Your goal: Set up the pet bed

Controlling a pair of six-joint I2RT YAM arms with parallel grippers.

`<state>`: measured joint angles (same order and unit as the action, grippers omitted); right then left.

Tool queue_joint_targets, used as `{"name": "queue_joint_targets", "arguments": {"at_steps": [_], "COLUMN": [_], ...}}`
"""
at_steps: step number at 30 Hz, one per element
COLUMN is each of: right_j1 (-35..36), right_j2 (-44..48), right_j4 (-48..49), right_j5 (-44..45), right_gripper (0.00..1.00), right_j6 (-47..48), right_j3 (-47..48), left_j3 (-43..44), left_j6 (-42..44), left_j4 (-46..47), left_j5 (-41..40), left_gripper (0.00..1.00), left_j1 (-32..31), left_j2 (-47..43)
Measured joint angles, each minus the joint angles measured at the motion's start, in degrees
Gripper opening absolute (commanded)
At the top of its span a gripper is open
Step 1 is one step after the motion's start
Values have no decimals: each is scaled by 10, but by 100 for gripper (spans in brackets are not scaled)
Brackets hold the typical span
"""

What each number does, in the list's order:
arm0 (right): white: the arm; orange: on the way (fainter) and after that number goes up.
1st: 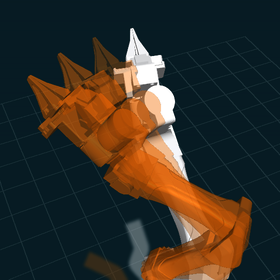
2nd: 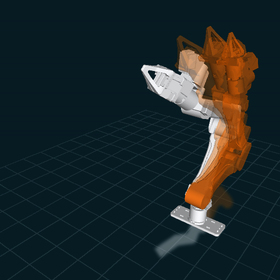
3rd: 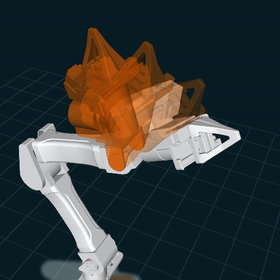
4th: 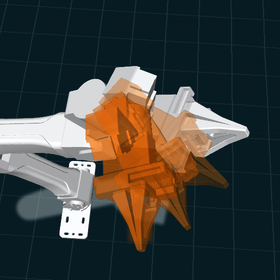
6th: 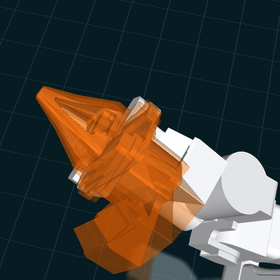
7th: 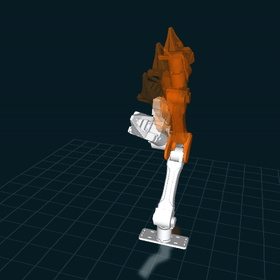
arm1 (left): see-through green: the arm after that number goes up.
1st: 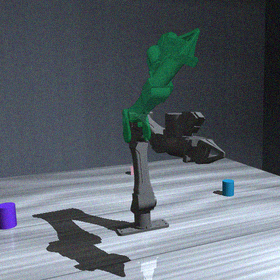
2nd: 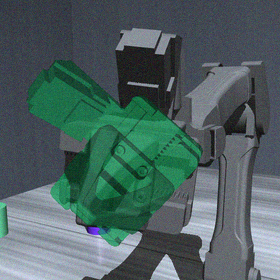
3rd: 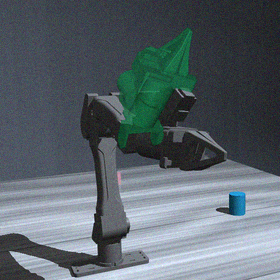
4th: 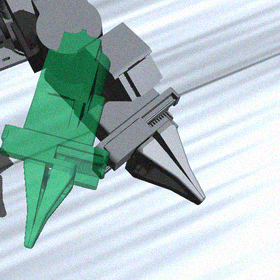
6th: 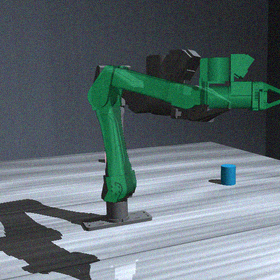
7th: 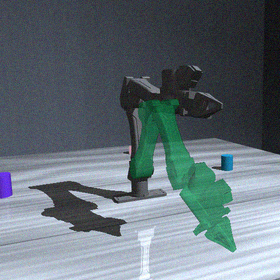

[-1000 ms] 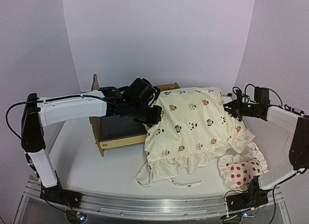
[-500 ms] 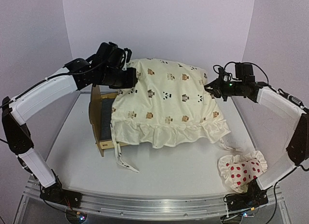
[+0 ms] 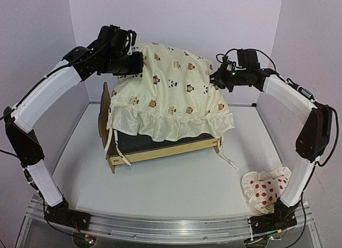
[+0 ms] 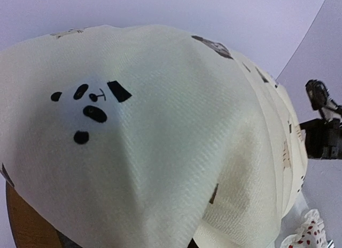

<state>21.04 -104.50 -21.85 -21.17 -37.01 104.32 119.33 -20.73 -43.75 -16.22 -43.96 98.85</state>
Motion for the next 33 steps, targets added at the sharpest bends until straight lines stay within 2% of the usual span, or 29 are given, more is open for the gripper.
{"name": "queue_joint_targets", "arguments": {"at_steps": [5, 11, 16, 27, 31, 32, 33], "right_j1": [0, 1, 12, 52, 54, 54, 54], "right_j2": [-23, -53, -81, -149, -160, -163, -167], "right_j4": [-32, -50, -54, -58, -58, -57, -57], "right_j5": [25, 29, 31, 44, 49, 51, 52], "right_gripper": [0, 0, 0, 0, 0, 0, 3], "right_j6": [8, 8, 8, 10, 10, 11, 12], "right_j3": [-13, -13, -8, 65, 67, 67, 67], "left_j3": [-87, -125, -167, -185, -189, -191, -192], "left_j6": [-16, -27, -33, -26, -27, -27, -27], "left_j4": [-8, -9, 1, 16, 18, 18, 18], "left_j5": [3, 8, 16, 36, 35, 33, 29], "left_gripper": [5, 5, 5, 6, 10, 13, 22], "left_j1": [5, 12, 42, 116, 118, 119, 120], "left_j2": [-1, -2, -3, 9, 19, 21, 23]}}
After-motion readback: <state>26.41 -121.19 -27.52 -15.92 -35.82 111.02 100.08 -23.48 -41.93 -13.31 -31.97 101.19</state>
